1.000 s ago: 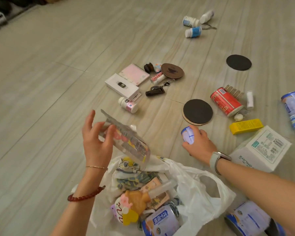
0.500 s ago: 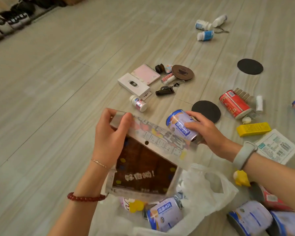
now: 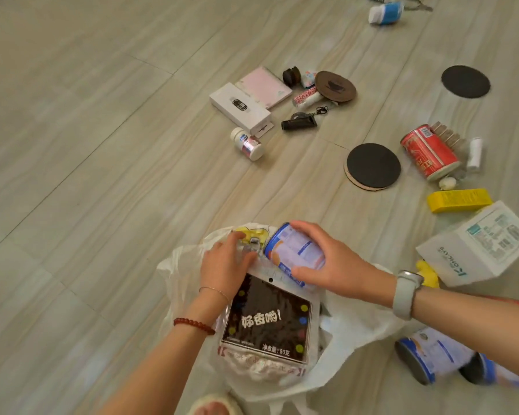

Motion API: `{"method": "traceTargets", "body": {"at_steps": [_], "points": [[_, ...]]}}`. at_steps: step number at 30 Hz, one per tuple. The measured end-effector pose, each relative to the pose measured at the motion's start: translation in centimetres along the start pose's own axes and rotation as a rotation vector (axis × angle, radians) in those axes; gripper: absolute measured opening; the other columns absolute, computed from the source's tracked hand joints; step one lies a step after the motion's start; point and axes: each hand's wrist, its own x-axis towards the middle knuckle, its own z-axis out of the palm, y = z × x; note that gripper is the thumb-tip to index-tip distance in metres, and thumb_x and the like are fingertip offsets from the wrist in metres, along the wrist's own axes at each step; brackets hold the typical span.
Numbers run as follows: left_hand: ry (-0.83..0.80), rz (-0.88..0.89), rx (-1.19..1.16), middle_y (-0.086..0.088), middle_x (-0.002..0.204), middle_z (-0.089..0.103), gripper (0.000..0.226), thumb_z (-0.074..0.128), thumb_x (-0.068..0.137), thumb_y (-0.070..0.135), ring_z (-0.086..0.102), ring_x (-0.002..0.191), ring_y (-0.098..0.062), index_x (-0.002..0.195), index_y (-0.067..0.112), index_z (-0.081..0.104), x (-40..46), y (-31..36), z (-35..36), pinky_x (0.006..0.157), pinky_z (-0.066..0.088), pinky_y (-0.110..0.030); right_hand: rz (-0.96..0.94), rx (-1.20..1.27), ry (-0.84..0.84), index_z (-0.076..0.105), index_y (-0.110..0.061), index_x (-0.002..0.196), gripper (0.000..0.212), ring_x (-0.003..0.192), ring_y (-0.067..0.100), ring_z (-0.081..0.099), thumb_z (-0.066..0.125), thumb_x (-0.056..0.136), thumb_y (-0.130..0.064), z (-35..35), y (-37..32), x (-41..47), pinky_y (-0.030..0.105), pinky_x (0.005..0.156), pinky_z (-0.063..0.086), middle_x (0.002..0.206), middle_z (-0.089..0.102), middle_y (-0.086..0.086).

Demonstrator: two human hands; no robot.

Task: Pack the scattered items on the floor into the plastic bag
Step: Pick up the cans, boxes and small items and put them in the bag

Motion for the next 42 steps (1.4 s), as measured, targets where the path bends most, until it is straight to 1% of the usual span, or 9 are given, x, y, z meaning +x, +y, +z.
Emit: {"method": "traceTargets", "body": {"at_steps": [5, 9, 14, 24, 27, 29, 31, 35, 42], "points": [[0.292, 0.137, 0.320, -0.014, 0.119, 0.060, 0.038, 0.065, 0.078, 0.030, 0.053, 0.112, -0.038, 0.113, 0.016, 0.060, 0.3, -1.6, -1.6, 0.089, 0.038, -0.049, -0.139, -0.512, -0.192, 0.014, -0.030, 0.145, 0.077, 0.137, 0.015, 0.028, 0.059, 0.083, -0.038, 4.3, 1.4, -1.1, 0.026, 0.108, 0.030, 0.155, 0.012, -0.005], [-0.131, -0.105, 0.539, -0.008, 0.142, 0.042, 0.057, 0.036, 0.090, 0.052, 0.031, 0.136, -0.031, 0.140, 0.027, 0.027, 1.4, -3.7, -2.5, 0.110, 0.011, -0.056, -0.134, -0.609, -0.176, 0.011, -0.032, 0.145, 0.076, 0.127, 0.024, 0.034, 0.055, 0.085, -0.042, 5.6, 1.9, -0.3, 0.032, 0.096, 0.044, 0.143, 0.016, 0.007], [-0.103, -0.052, 0.202, -0.018, 0.113, 0.062, 0.033, 0.046, 0.092, 0.034, 0.058, 0.102, -0.036, 0.116, 0.012, 0.054, 2.9, -4.5, -3.3, 0.080, 0.043, -0.039, -0.188, -0.661, -0.174, 0.023, -0.018, 0.143, 0.074, 0.127, 0.022, 0.038, 0.059, 0.084, -0.042, 5.7, 1.5, 2.0, 0.033, 0.102, 0.034, 0.141, 0.034, 0.006], [0.247, -0.011, -0.240, -0.005, 0.080, 0.056, 0.014, 0.052, 0.090, 0.016, 0.050, 0.075, -0.018, 0.091, 0.006, 0.062, 1.8, -2.8, -4.9, 0.060, 0.030, -0.023, -0.241, -1.232, 0.039, 0.061, -0.030, 0.114, 0.078, 0.089, 0.021, 0.061, 0.073, 0.047, -0.069, 6.0, 1.1, 6.2, 0.034, 0.075, 0.043, 0.105, 0.066, 0.003], [0.236, -0.067, -0.169, -0.008, 0.090, 0.049, 0.020, 0.049, 0.092, 0.019, 0.046, 0.078, -0.017, 0.100, 0.006, 0.062, 1.8, -2.9, -4.9, 0.067, 0.030, -0.023, -0.304, -1.075, 0.059, 0.042, -0.027, 0.135, 0.078, 0.125, 0.029, 0.040, 0.062, 0.069, -0.063, 5.2, 1.4, 6.0, 0.049, 0.102, 0.028, 0.136, 0.047, 0.012], [0.236, -0.049, -0.172, -0.009, 0.096, 0.051, 0.019, 0.048, 0.092, 0.018, 0.045, 0.081, -0.016, 0.101, 0.006, 0.061, 2.0, -2.6, -5.0, 0.070, 0.031, -0.022, -0.144, -0.933, 0.026, 0.013, -0.026, 0.146, 0.075, 0.142, 0.027, 0.015, 0.044, 0.085, -0.058, 3.7, 1.0, 5.4, 0.052, 0.114, 0.012, 0.154, 0.017, 0.009], [0.246, -0.033, -0.185, -0.013, 0.099, 0.057, 0.018, 0.047, 0.093, 0.016, 0.047, 0.083, -0.017, 0.101, 0.005, 0.060, 2.0, -2.3, -4.8, 0.071, 0.032, -0.025, 0.078, -0.851, 0.035, 0.004, -0.021, 0.146, 0.071, 0.140, 0.027, 0.021, 0.035, 0.091, -0.053, 1.9, 1.5, 5.5, 0.051, 0.113, 0.019, 0.151, 0.024, 0.009], [0.299, -0.056, -0.297, -0.016, 0.097, 0.062, 0.017, 0.046, 0.093, 0.013, 0.055, 0.089, -0.025, 0.098, 0.003, 0.058, 1.8, -1.7, -4.5, 0.075, 0.036, -0.029, 0.236, -0.597, -0.049, 0.053, -0.009, 0.097, 0.026, 0.083, 0.029, 0.056, 0.039, 0.096, -0.032, 0.0, 2.4, 6.1, 0.034, 0.063, 0.037, 0.086, 0.060, 0.008], [0.483, 0.002, -0.299, -0.017, 0.098, 0.062, 0.017, 0.049, 0.091, 0.011, 0.054, 0.088, -0.021, 0.099, 0.000, 0.060, 2.5, -0.4, -5.8, 0.072, 0.031, -0.015, -0.080, -0.594, 0.492, 0.053, -0.007, 0.111, 0.022, 0.089, 0.036, 0.057, 0.041, 0.094, -0.014, -4.5, -0.7, 6.8, 0.037, 0.069, 0.040, 0.108, 0.058, 0.013]]}}
